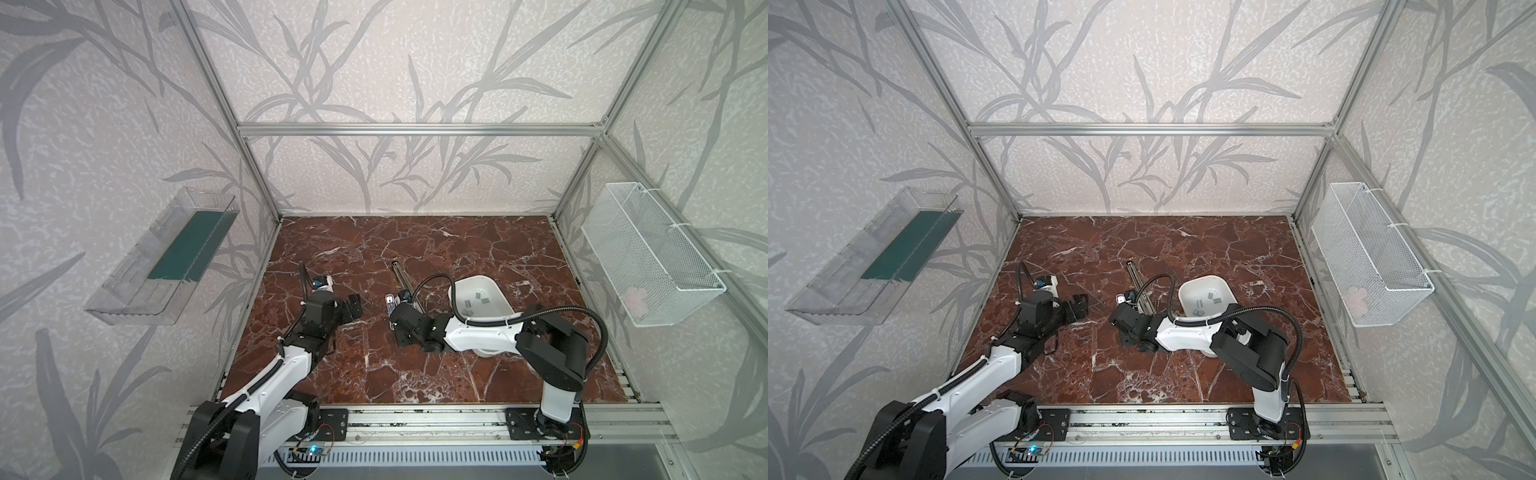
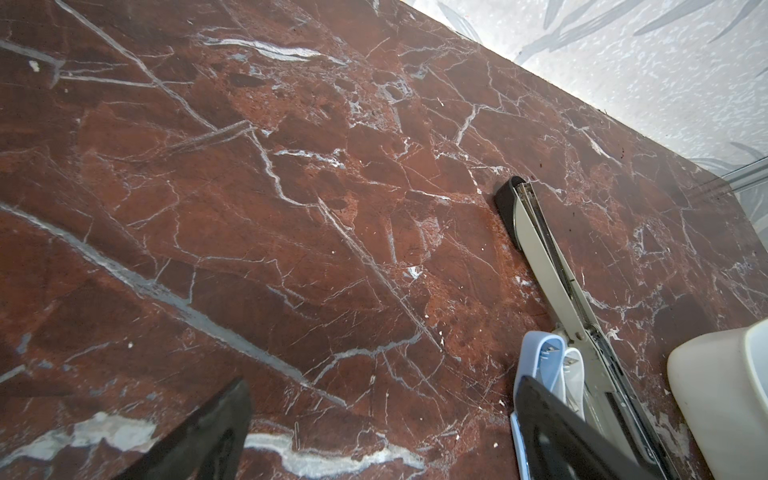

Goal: Load the staples into the stapler

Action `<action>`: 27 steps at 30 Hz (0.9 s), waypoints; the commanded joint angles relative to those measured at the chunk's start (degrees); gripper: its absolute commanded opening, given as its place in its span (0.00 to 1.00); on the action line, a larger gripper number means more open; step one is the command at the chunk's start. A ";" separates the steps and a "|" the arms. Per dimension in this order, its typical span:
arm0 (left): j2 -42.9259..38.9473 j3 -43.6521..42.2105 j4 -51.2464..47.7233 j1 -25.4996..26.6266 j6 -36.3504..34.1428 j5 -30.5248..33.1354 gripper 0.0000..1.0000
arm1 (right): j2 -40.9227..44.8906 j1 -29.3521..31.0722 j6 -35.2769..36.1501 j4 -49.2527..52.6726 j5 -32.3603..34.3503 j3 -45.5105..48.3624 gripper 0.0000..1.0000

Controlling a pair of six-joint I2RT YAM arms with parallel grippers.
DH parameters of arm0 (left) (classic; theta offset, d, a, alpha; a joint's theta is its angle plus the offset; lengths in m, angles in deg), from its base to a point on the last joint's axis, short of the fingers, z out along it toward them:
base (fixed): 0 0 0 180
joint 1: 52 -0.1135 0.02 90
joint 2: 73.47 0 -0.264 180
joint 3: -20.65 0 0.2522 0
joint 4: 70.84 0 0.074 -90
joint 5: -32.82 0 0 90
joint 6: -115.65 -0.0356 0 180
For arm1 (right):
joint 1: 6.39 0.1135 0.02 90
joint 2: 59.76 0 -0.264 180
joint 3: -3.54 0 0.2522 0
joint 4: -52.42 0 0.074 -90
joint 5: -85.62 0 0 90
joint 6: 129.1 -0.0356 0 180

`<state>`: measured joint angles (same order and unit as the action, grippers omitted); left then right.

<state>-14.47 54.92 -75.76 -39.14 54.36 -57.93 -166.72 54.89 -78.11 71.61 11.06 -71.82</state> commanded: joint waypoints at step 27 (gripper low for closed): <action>4.78 0.19 8.03 0.07 -2.58 -14.14 0.99 | 2.47 -2.20 13.95 -7.62 8.26 0.16 0.07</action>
<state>-8.70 54.92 -68.53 -39.09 52.30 -72.60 -163.61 52.92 -65.32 65.60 19.11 -71.82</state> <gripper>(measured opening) 0.991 0.129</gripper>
